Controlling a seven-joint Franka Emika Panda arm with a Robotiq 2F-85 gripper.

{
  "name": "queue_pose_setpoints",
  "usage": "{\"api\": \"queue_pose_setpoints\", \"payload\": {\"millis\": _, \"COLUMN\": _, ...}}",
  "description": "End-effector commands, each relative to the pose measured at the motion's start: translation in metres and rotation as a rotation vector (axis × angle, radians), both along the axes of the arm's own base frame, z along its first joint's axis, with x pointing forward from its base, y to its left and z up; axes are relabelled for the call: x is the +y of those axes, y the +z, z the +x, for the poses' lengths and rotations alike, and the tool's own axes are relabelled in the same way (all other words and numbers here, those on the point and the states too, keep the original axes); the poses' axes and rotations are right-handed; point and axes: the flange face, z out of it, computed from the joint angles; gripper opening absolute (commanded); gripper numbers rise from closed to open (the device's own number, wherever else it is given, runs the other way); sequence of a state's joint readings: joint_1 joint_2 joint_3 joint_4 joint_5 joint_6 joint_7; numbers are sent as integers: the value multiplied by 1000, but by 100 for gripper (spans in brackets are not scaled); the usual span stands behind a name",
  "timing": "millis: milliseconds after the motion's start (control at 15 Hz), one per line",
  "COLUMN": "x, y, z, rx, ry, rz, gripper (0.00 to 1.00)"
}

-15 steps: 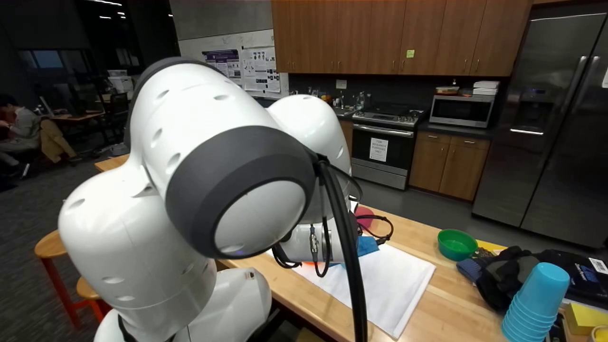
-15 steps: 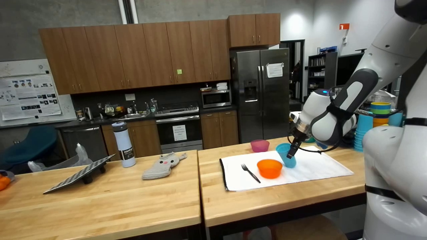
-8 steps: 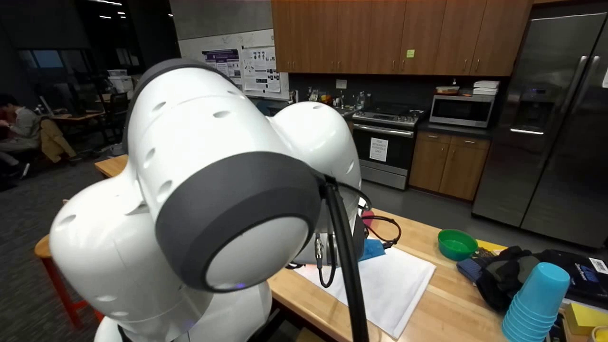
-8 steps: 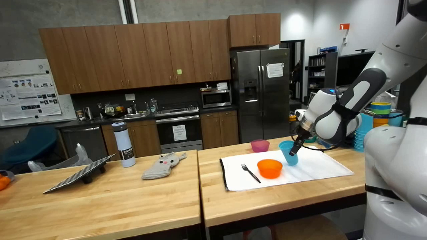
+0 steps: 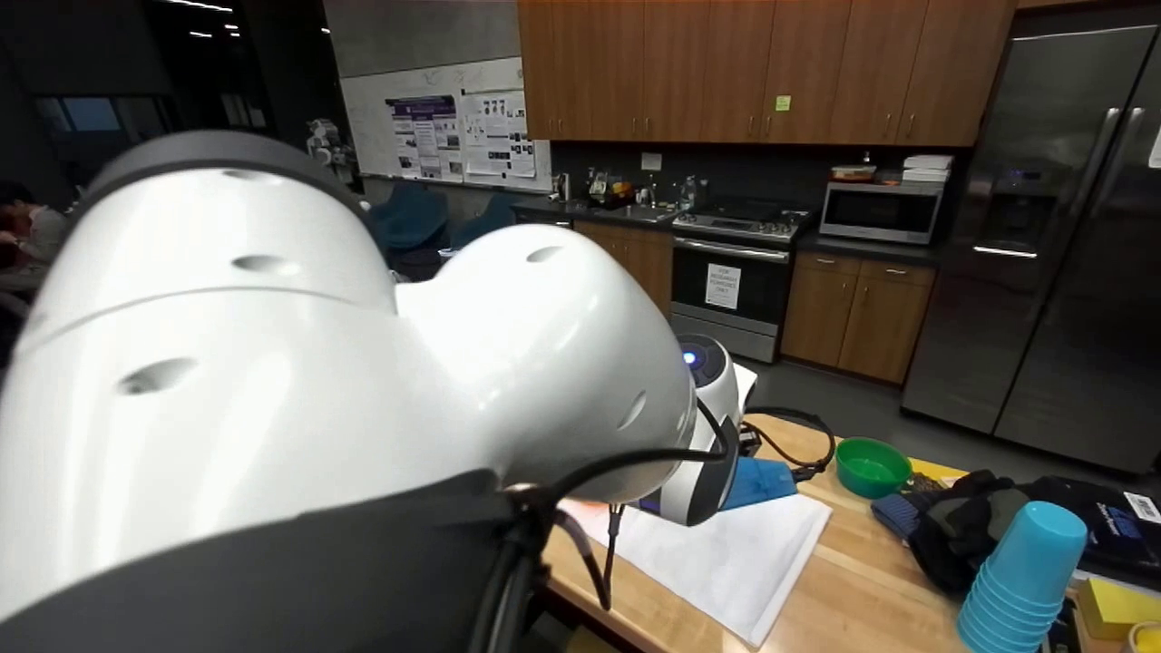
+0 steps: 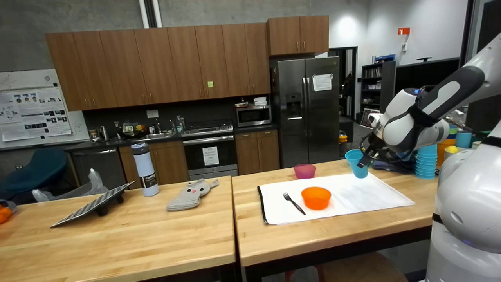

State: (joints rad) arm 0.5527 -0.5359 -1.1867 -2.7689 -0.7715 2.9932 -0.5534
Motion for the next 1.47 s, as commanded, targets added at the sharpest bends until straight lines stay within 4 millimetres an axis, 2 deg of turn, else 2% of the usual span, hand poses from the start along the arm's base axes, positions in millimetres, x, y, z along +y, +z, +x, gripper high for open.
{"api": "queue_pose_setpoints", "payload": {"millis": 0, "x": -11, "y": 31, "z": -9, "rx": 21, "ry": 41, "rz": -44, "gripper": 31}}
{"api": "queue_pose_setpoints", "payload": {"millis": 267, "x": -6, "y": 57, "z": -11, "rx": 58, "ry": 100, "rz": -114, "gripper": 31}}
{"api": "queue_pose_setpoints", "payload": {"millis": 600, "x": 17, "y": 77, "z": -9, "rx": 82, "ry": 190, "rz": -182, "gripper": 31}}
{"api": "queue_pose_setpoints", "payload": {"millis": 733, "x": 20, "y": 83, "z": -9, "rx": 83, "ry": 212, "rz": -195, "gripper": 31}}
{"api": "queue_pose_setpoints", "payload": {"millis": 1000, "x": 20, "y": 91, "z": -11, "rx": 96, "ry": 244, "rz": -204, "gripper": 31}}
{"api": "queue_pose_setpoints", "payload": {"millis": 1400, "x": 22, "y": 92, "z": -12, "rx": 188, "ry": 267, "rz": -271, "gripper": 31}}
